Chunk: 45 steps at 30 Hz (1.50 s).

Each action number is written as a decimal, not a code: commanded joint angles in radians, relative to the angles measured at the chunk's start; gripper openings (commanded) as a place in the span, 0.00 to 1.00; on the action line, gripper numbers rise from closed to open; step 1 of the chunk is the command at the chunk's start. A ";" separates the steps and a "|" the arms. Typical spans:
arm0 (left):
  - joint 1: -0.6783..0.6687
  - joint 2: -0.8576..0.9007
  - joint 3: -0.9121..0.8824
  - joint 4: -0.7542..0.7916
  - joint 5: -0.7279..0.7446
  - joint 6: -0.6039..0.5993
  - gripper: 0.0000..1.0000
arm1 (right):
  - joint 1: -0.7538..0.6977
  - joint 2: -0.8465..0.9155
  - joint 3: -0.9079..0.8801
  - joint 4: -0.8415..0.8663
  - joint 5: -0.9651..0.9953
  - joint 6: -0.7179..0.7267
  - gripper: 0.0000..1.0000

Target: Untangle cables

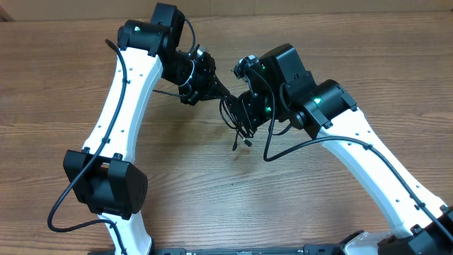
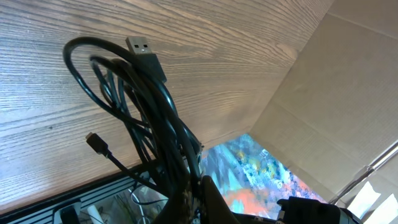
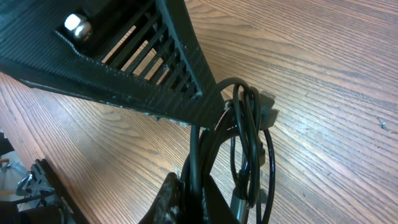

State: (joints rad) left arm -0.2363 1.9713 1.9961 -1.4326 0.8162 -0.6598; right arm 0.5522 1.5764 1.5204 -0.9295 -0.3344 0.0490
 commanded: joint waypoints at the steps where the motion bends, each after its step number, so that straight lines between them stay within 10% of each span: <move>1: -0.006 -0.004 0.021 -0.003 -0.002 -0.003 0.04 | 0.004 -0.011 0.029 0.005 0.002 0.003 0.04; 13: 0.074 -0.004 0.077 0.098 0.134 -0.076 0.04 | -0.002 -0.011 0.029 -0.194 0.351 0.147 0.04; 16: 0.095 -0.004 0.090 0.100 0.116 -0.105 0.04 | -0.009 -0.011 0.029 -0.221 0.347 0.169 0.38; 29: 0.085 -0.004 0.111 0.046 -0.094 -0.108 0.04 | -0.042 -0.011 0.030 -0.157 0.242 0.203 0.56; 35: 0.056 -0.003 0.107 -0.068 -0.402 -0.080 0.19 | -0.169 -0.010 0.024 -0.244 0.227 0.276 0.77; 39: 0.002 -0.003 0.086 -0.118 -0.534 0.067 0.58 | -0.214 -0.010 -0.017 -0.280 0.201 0.236 0.77; 45: -0.151 -0.003 -0.088 -0.077 -0.608 0.098 0.67 | -0.215 -0.010 -0.094 -0.238 0.198 0.270 1.00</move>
State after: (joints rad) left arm -0.3103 1.9713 2.0125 -1.5455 0.3054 -0.6132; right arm 0.3355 1.5764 1.4586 -1.1919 -0.1257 0.2939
